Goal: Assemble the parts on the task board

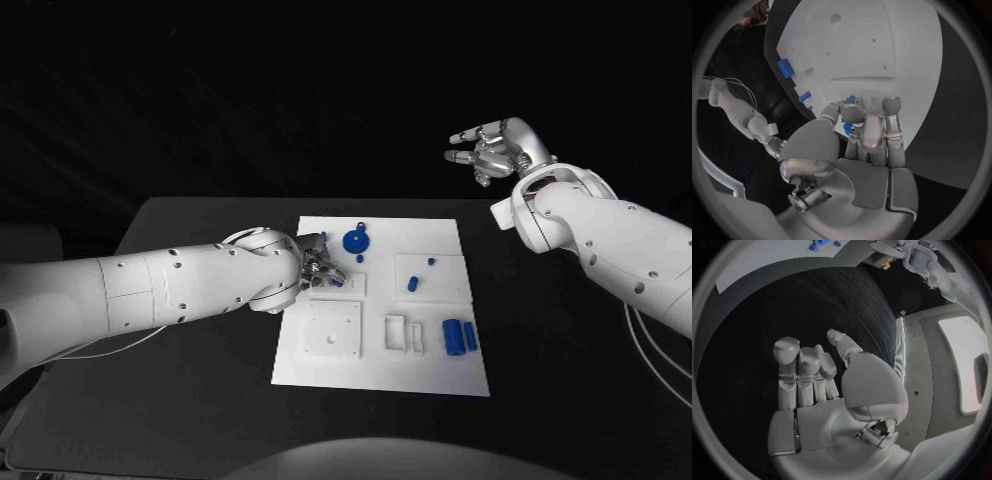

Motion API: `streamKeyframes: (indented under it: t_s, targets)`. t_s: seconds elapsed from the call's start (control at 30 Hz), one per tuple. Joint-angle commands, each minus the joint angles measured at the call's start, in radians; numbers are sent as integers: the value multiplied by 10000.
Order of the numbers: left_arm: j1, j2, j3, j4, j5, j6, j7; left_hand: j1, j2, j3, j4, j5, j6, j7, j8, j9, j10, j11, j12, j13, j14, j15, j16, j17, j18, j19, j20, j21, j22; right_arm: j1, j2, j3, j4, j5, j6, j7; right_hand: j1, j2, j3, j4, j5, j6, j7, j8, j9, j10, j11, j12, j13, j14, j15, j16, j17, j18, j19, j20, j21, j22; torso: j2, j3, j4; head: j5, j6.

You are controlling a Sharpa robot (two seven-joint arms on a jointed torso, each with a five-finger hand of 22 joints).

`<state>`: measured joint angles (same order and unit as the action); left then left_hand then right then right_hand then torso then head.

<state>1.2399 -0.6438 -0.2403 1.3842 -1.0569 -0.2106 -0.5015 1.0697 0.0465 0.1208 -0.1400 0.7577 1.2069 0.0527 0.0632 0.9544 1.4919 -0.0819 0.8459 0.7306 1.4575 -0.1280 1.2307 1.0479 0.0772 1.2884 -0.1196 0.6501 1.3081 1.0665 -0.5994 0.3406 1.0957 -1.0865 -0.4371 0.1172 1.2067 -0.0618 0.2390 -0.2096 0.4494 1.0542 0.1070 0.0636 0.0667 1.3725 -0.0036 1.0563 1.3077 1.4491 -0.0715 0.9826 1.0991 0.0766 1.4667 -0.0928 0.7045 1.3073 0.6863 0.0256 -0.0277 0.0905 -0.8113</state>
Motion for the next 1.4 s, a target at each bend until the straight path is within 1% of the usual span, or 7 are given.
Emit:
streamKeyframes:
  t_s: [0.03,0.5,0.57,0.77,1.03,1.23,1.4]
  targets:
    - [-24,8,-8,29,-97,277,-79,69,25,1008,-938,-10,967,-908,31,-5,168,-288,-58,-9,-23,-79,8,-6,-56,23,-11,-39,246,1,11,5,-4,-109,117,25,-119,2,-70,4,39,-5,-8,-9,15,-6,-33,3,595,43,-35,12,14,153,551,-28,20,554,3,-1,3,4,19]
    - [-28,-8,-7,11,-138,301,-112,79,24,1003,-918,-10,977,-911,41,-25,171,-289,-44,9,-16,-78,30,9,-64,28,-15,-51,248,0,21,5,-39,-71,145,9,-119,2,-70,4,39,-5,-8,-9,15,-6,-33,3,595,43,-35,12,14,153,551,-28,20,554,6,-7,5,-7,-7]
    - [-28,-7,-7,1,-146,301,-115,79,24,1003,-918,-10,977,-911,41,-25,171,-289,-44,9,-16,-78,30,9,-64,28,-15,-51,248,0,22,5,-42,-71,147,8,-119,2,-70,4,39,-5,-8,-9,15,-6,-33,3,595,43,-35,12,14,153,551,-28,20,554,3,-13,4,3,1]
    - [-28,26,-6,-43,-158,335,-121,85,24,1010,-925,-4,971,-911,39,1,170,-292,-52,2,-21,-80,24,-2,-67,34,-19,-41,251,-1,48,5,-69,-70,155,8,-119,2,-70,4,39,-5,-8,-9,15,-6,-33,3,595,43,-35,12,14,153,551,-28,20,554,11,-4,4,13,-17]
    - [-27,147,-5,-171,-148,603,-199,56,32,1020,-929,38,986,-920,48,56,175,-291,-30,22,-22,-80,30,1,-71,25,-22,-62,246,-1,70,5,-103,-69,162,12,-125,11,-92,35,46,-10,-9,-8,16,-5,-32,9,599,48,-35,18,31,160,548,-26,13,540,3,-4,2,4,-31]
    - [-26,271,-4,-266,-143,863,-231,-12,26,1012,-962,52,1023,-944,40,372,169,-301,0,41,-39,-78,35,-12,-63,-3,14,-129,235,-2,77,5,-117,-68,167,13,-125,11,-92,35,46,-10,-9,-8,16,-5,-32,9,599,48,-35,18,31,160,548,-26,13,540,2,-1,-5,9,-72]
    - [-25,321,-4,-302,-183,1007,-243,-11,-2,993,-957,49,1073,-968,50,611,172,-298,-4,46,-42,-68,56,-6,-63,-17,17,-147,231,-2,79,5,-118,-67,169,11,-131,3,-110,49,60,-20,-8,-10,15,-2,-31,21,606,47,-34,9,27,159,549,-26,31,539,5,9,-1,-1,-71]
